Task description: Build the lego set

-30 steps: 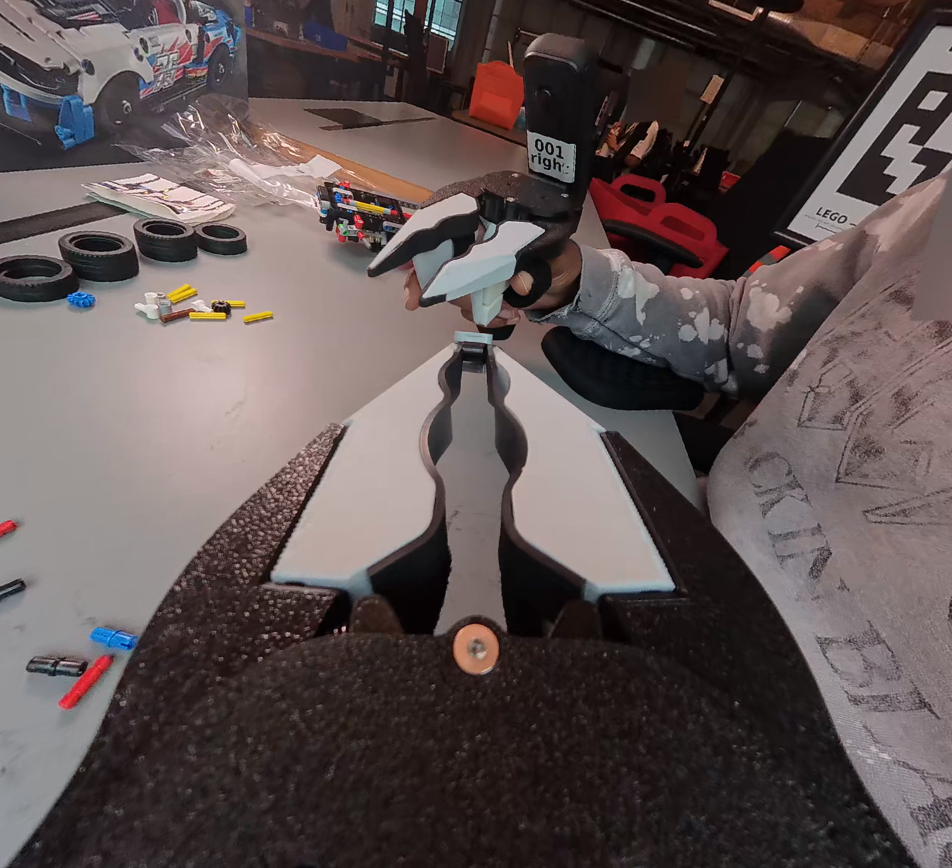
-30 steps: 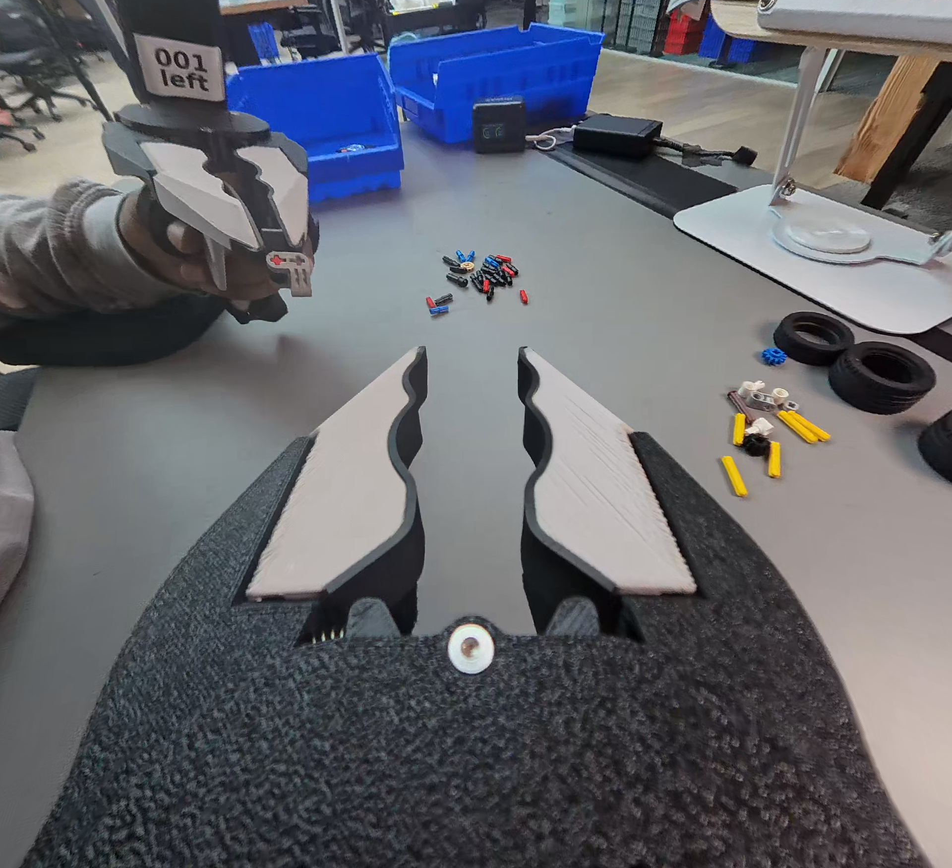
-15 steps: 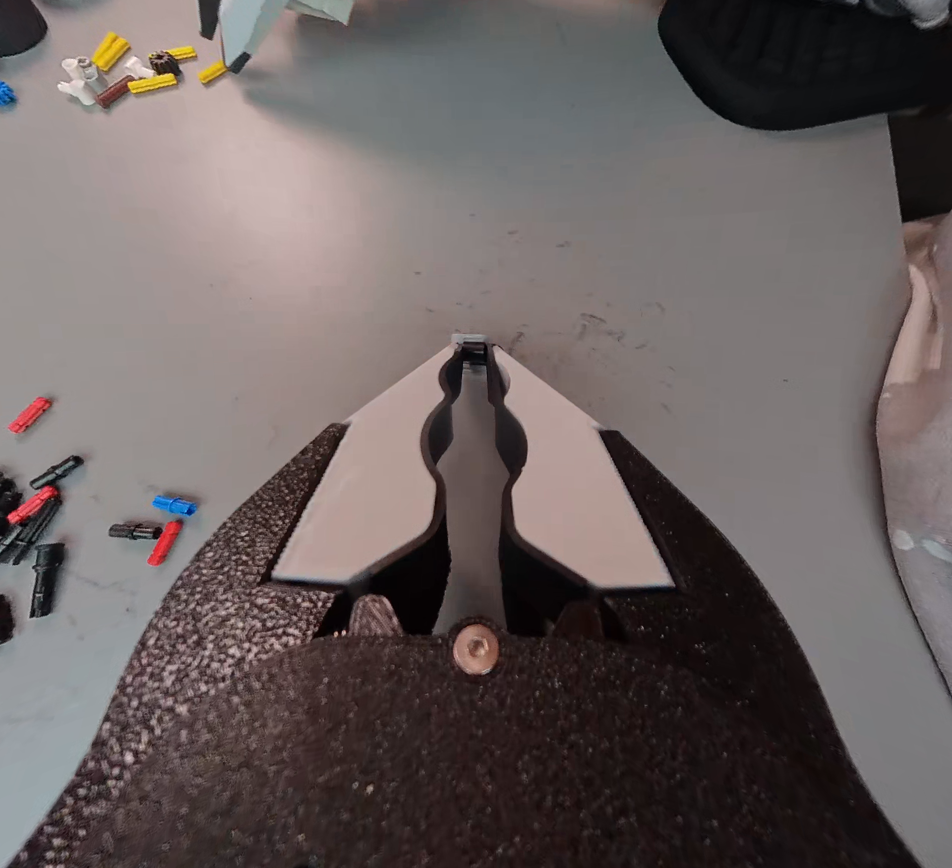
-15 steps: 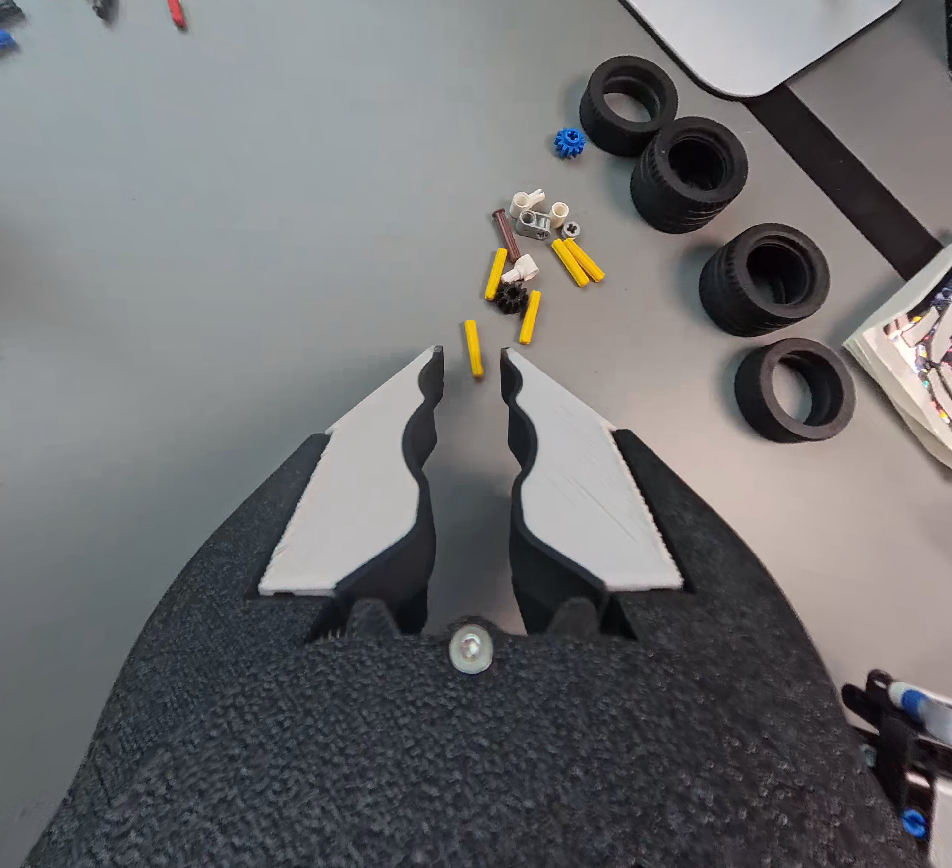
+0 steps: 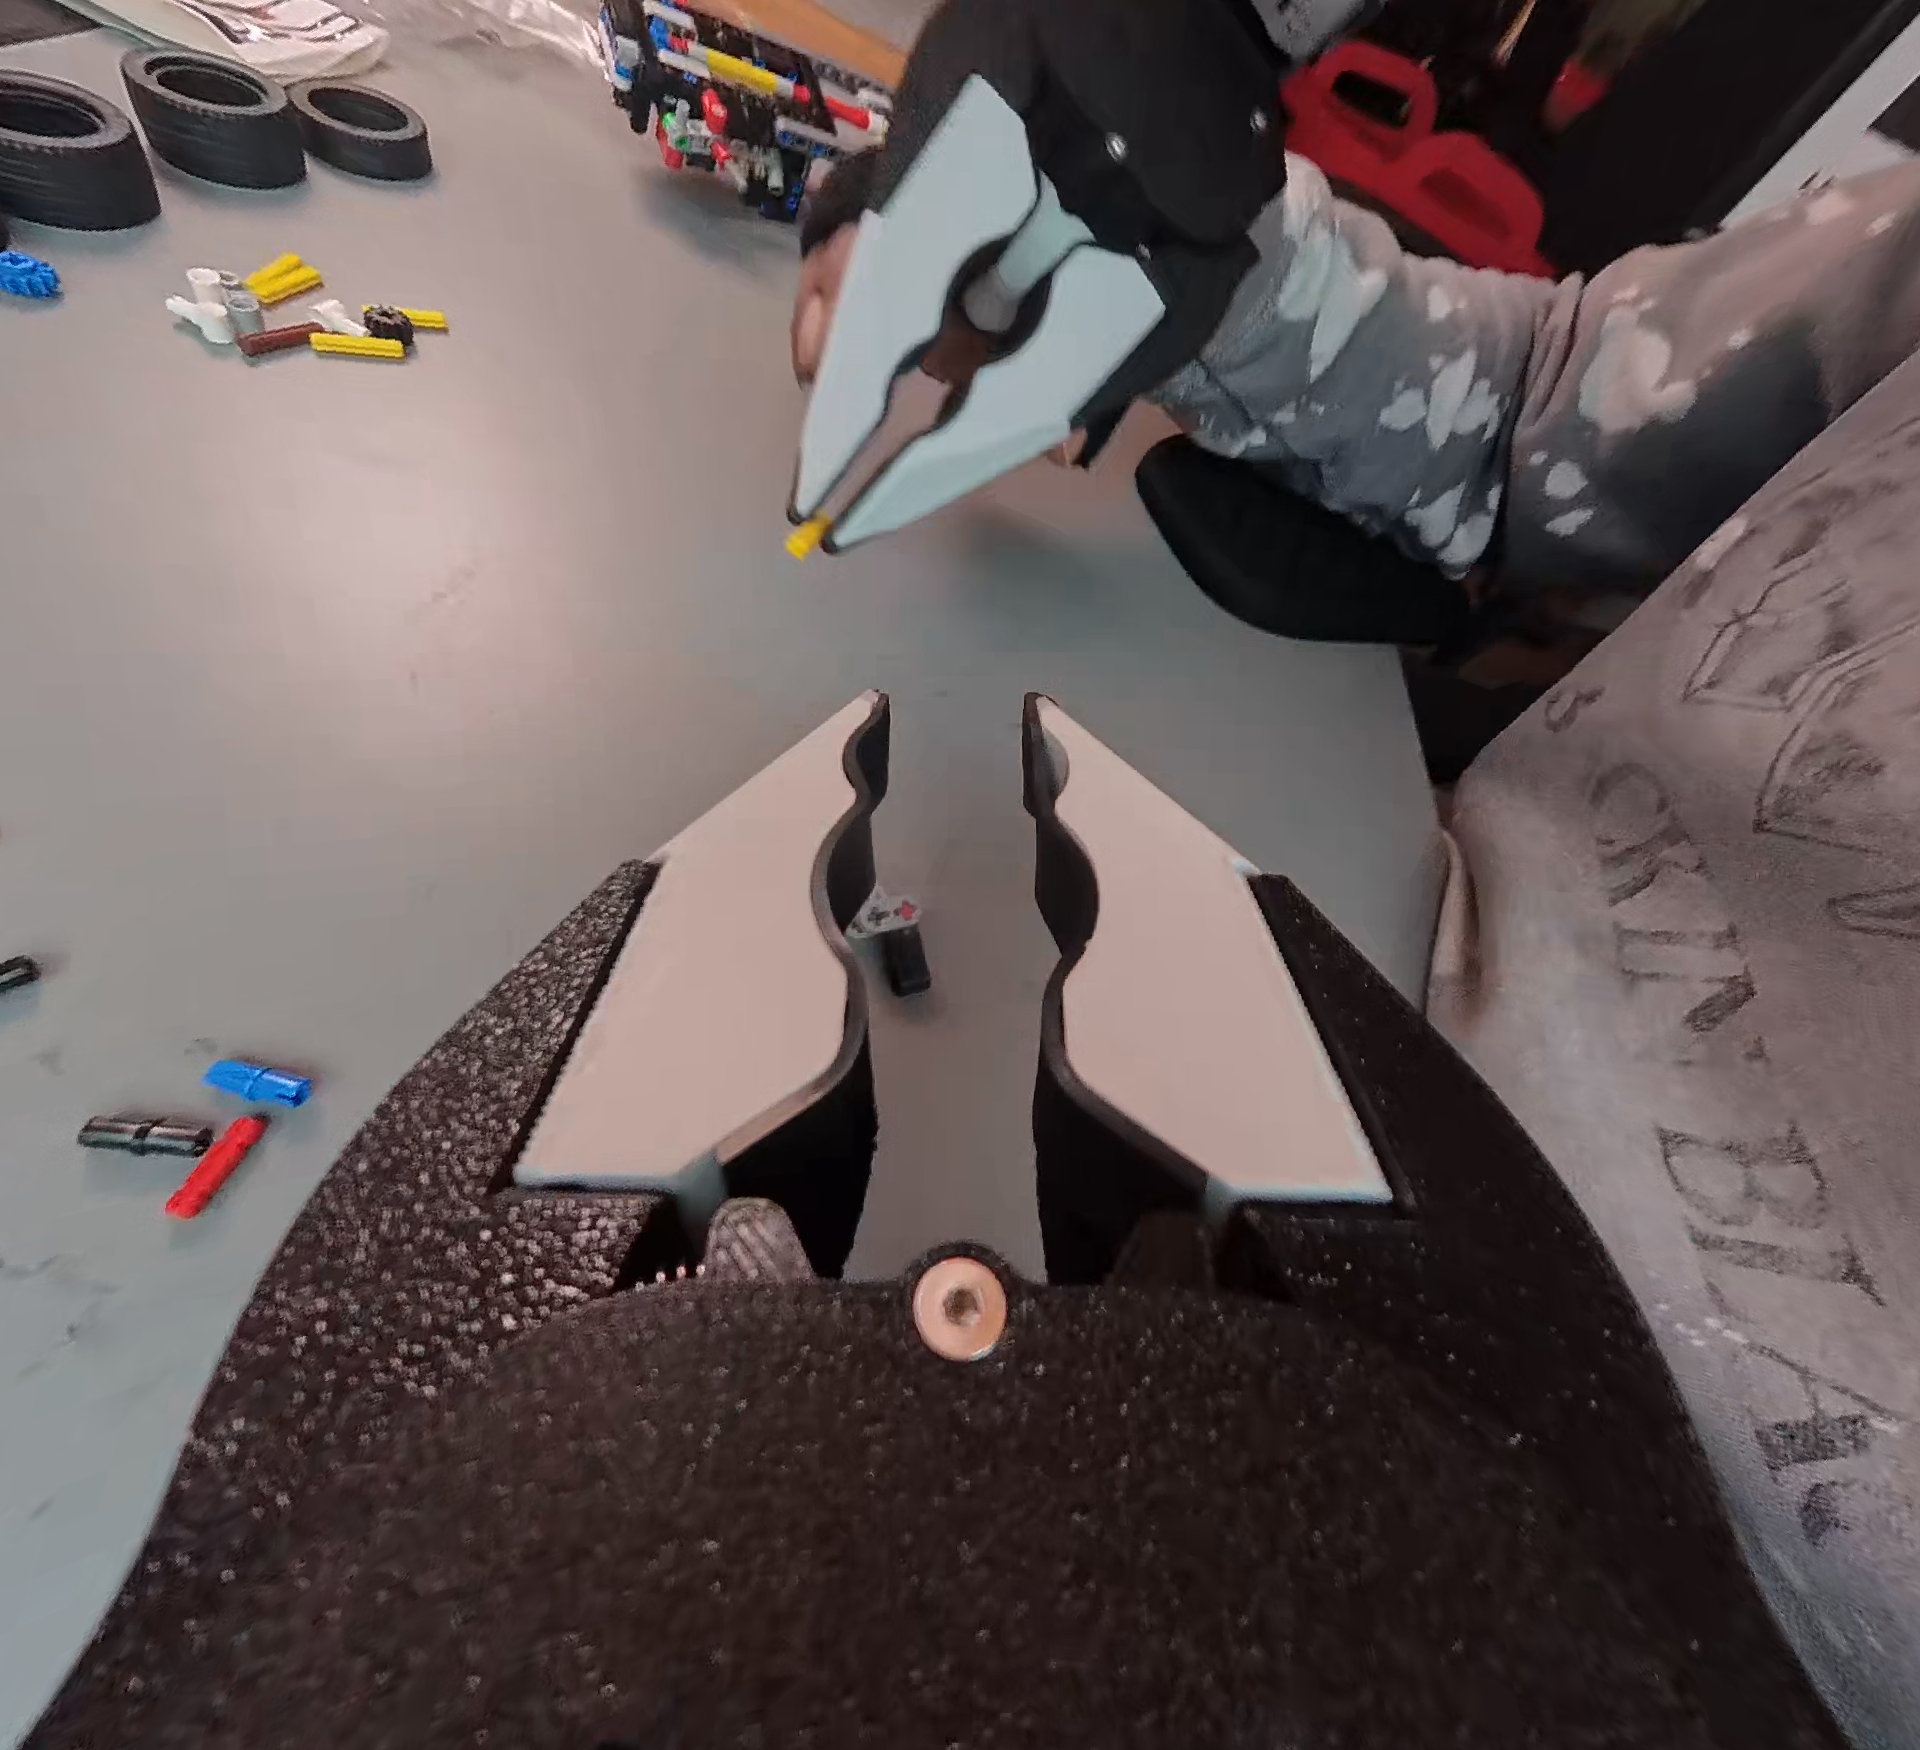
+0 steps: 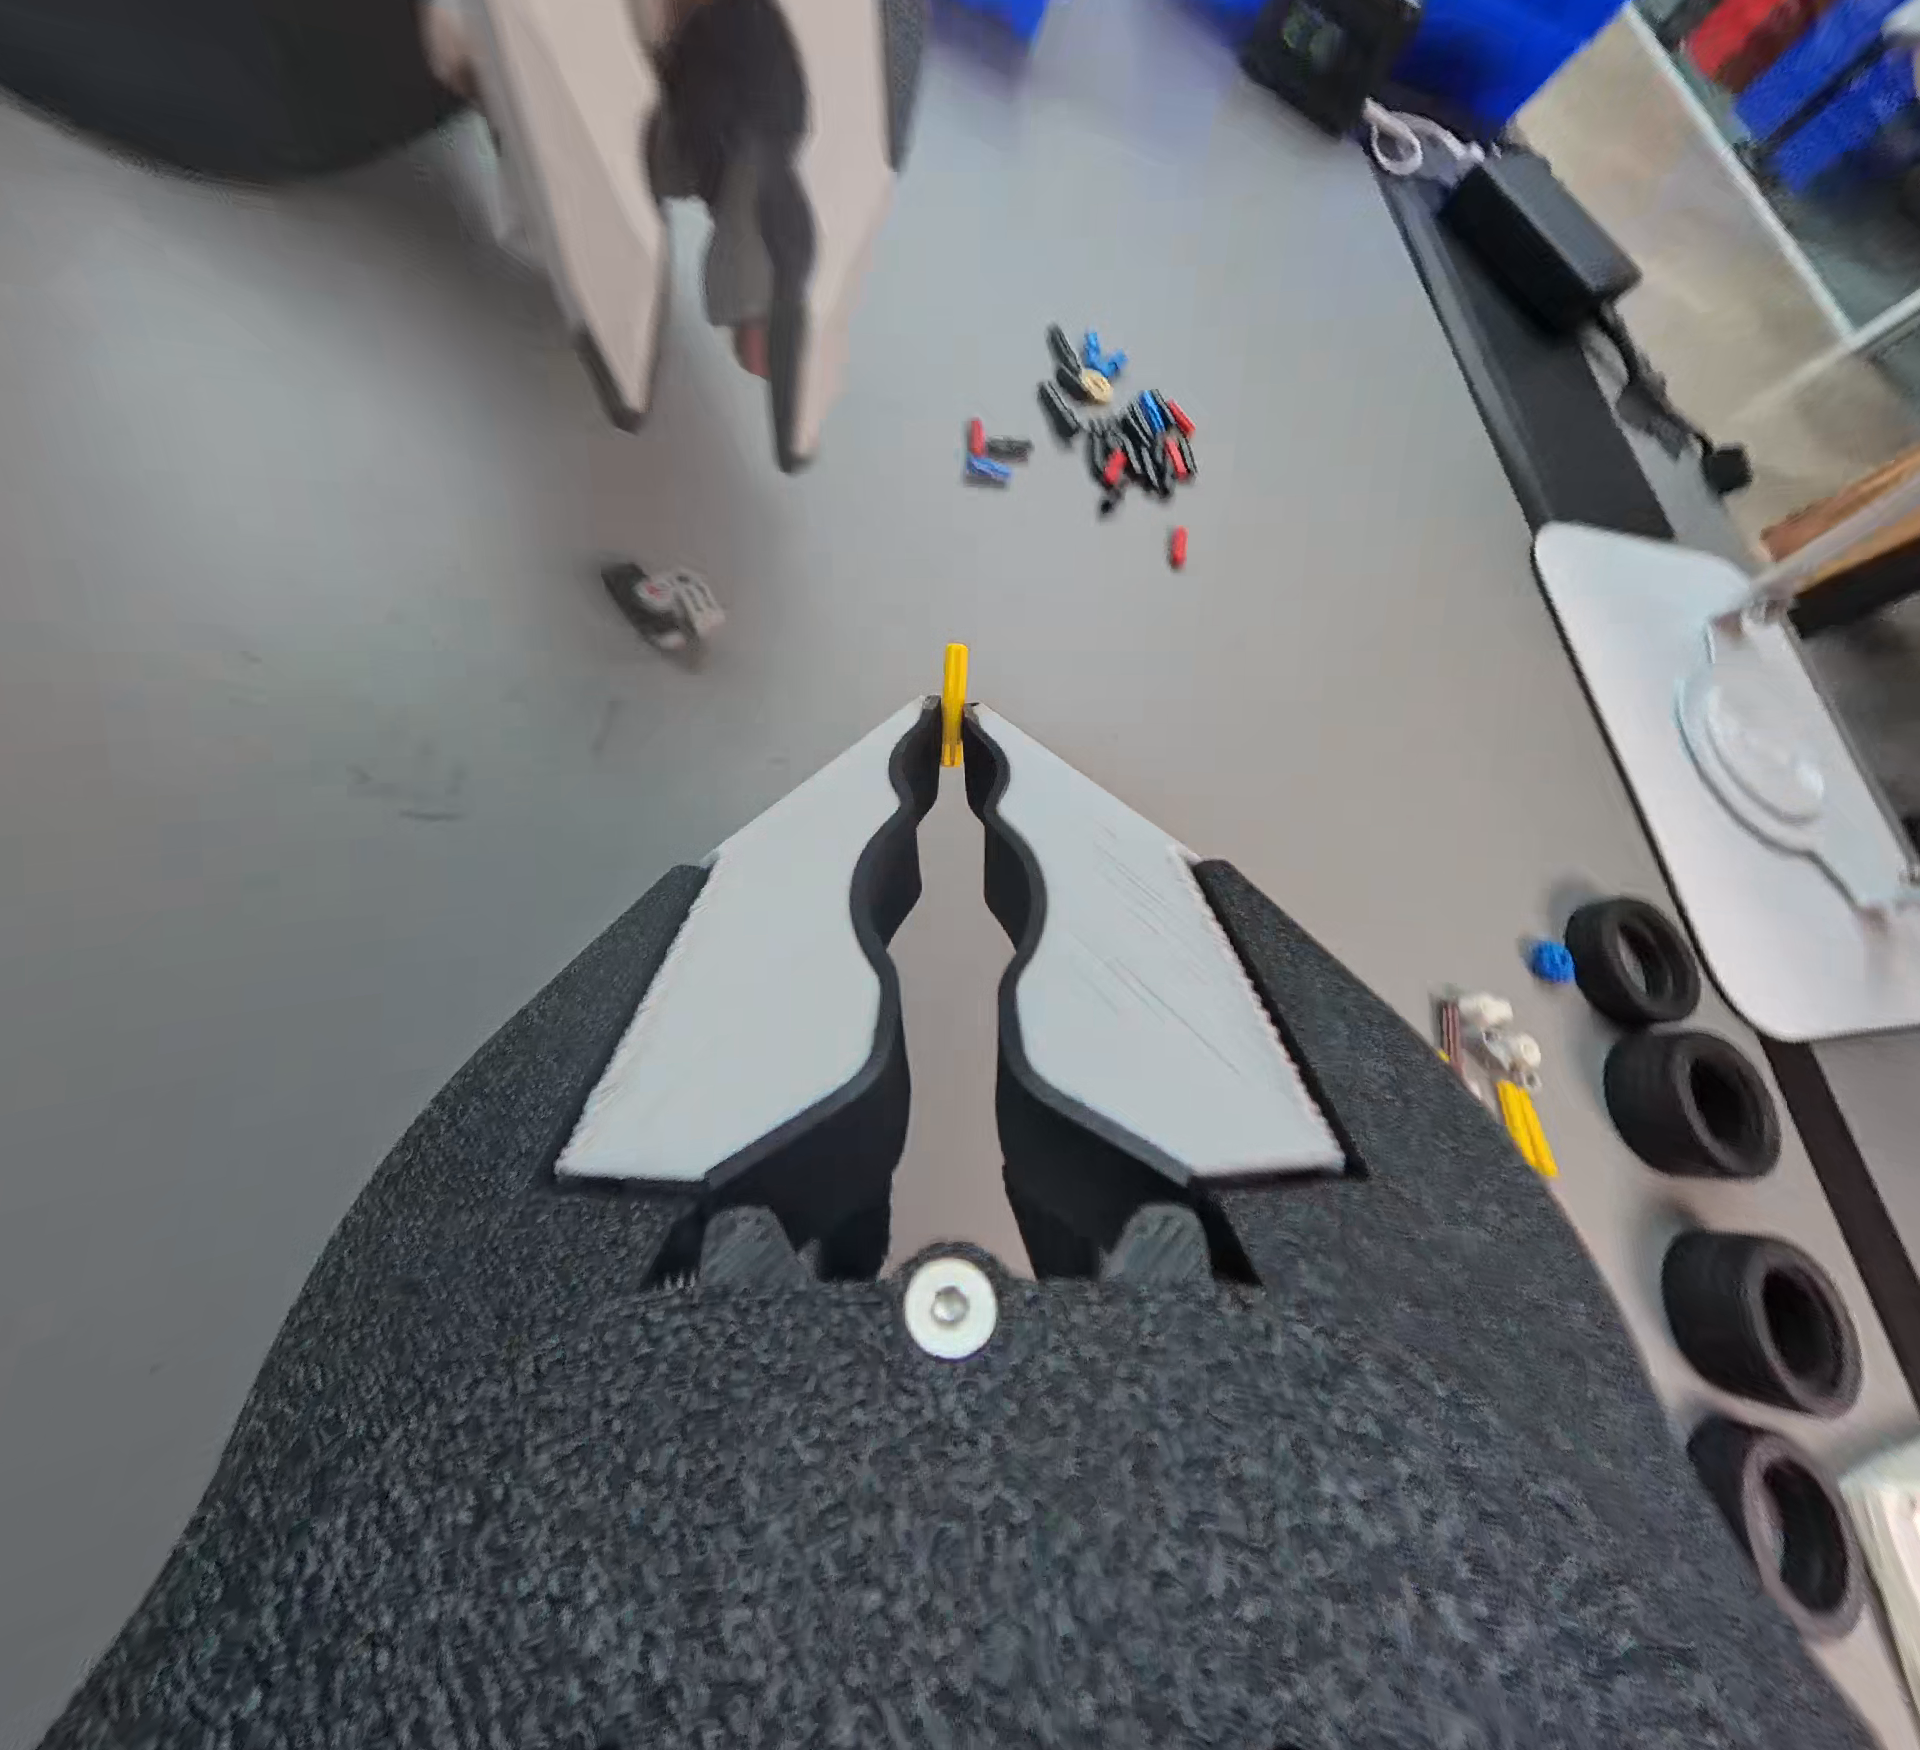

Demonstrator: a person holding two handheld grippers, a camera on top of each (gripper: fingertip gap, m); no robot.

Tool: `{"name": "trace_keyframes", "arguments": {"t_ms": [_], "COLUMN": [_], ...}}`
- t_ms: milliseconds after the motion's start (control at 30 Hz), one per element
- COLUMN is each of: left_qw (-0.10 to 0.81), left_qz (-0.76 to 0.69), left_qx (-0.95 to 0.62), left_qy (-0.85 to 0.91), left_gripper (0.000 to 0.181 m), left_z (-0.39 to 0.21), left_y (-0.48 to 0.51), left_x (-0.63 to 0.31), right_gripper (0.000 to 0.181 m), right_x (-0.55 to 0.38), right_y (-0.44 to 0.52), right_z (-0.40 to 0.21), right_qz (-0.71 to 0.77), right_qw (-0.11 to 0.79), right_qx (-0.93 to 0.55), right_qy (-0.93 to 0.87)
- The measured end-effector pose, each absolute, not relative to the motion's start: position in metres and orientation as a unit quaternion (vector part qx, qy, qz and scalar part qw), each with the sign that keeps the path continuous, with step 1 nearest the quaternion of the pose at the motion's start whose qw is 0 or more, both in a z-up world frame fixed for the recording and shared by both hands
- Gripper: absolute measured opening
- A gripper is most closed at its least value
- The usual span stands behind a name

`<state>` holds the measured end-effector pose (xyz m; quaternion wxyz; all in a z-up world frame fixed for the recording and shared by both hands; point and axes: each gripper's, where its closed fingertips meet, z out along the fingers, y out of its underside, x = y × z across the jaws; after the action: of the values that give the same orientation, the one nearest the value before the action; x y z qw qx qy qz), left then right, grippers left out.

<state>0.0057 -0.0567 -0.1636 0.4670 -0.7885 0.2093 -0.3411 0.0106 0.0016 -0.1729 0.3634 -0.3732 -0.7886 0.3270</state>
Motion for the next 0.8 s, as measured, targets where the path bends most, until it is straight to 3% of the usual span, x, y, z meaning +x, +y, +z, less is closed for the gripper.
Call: {"name": "trace_keyframes", "arguments": {"t_ms": [33, 367, 600, 800], "left_qw": [0.471, 0.473, 0.572, 0.577], "left_qz": [-0.358, -0.369, -0.344, -0.332], "left_qx": [-0.781, -0.769, -0.686, -0.678], "left_qy": [0.202, 0.222, 0.290, 0.312], "left_gripper": [0.024, 0.004, 0.004, 0.004], "left_z": [-0.159, -0.150, -0.111, -0.109], "left_y": [-0.057, -0.064, -0.076, -0.080], "left_x": [0.008, 0.024, 0.034, 0.043], "right_gripper": [0.003, 0.003, 0.006, 0.001], "right_x": [0.011, 0.020, 0.033, 0.041], "right_y": [-0.015, -0.064, -0.078, -0.082], "right_z": [-0.168, -0.147, -0.106, -0.104], "right_qz": [0.328, 0.308, 0.518, 0.566], "right_qw": [0.374, 0.420, 0.377, 0.363], "right_qx": [-0.349, -0.281, -0.320, -0.325], "right_qy": [-0.794, -0.806, -0.698, -0.665]}}
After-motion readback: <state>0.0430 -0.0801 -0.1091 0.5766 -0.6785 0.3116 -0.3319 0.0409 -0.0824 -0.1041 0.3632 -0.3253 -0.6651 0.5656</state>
